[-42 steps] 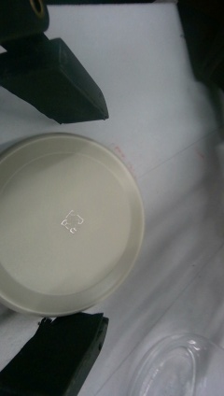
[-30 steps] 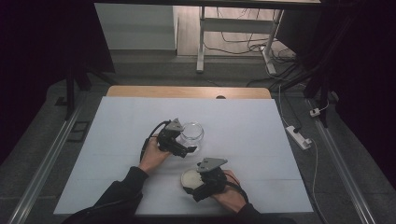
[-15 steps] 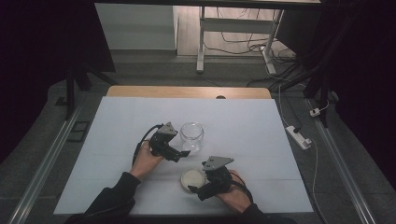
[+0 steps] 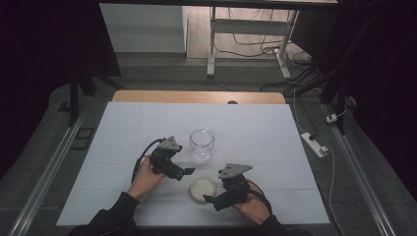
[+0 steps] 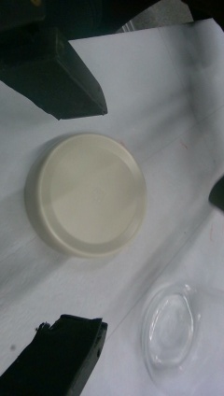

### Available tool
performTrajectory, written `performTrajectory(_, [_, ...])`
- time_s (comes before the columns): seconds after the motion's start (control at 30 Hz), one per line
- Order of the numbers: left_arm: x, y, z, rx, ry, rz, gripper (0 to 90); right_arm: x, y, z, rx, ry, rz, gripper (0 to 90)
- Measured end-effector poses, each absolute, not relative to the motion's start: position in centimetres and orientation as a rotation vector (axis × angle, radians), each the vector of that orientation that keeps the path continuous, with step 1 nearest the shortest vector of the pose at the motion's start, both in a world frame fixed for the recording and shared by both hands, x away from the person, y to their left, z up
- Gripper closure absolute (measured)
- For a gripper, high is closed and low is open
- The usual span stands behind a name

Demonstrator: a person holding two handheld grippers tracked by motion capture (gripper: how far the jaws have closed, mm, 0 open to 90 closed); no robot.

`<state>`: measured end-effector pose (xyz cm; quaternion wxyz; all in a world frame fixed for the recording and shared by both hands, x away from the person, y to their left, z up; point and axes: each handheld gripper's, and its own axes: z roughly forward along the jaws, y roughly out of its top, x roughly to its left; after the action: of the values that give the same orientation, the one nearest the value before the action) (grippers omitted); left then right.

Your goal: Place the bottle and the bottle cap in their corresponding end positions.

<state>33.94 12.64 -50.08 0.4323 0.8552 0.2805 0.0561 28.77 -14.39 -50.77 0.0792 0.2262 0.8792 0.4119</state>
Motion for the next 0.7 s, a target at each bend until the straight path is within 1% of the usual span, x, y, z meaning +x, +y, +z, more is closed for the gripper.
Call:
performTrajectory(0.23, [32.3,13.9,-49.9,2.122,0.721,0.134,0.0,28.6,-15.4,-50.3,0.702,2.607,1.234,0.0])
performTrajectory(0.4, [31.0,14.8,-49.6,2.105,0.731,0.154,0.0,28.2,-16.2,-49.9,0.707,2.585,1.231,0.0])
performTrajectory(0.7, [28.4,17.0,-49.7,2.098,0.776,0.143,0.0,27.8,-18.4,-49.2,0.766,2.531,1.226,0.0])
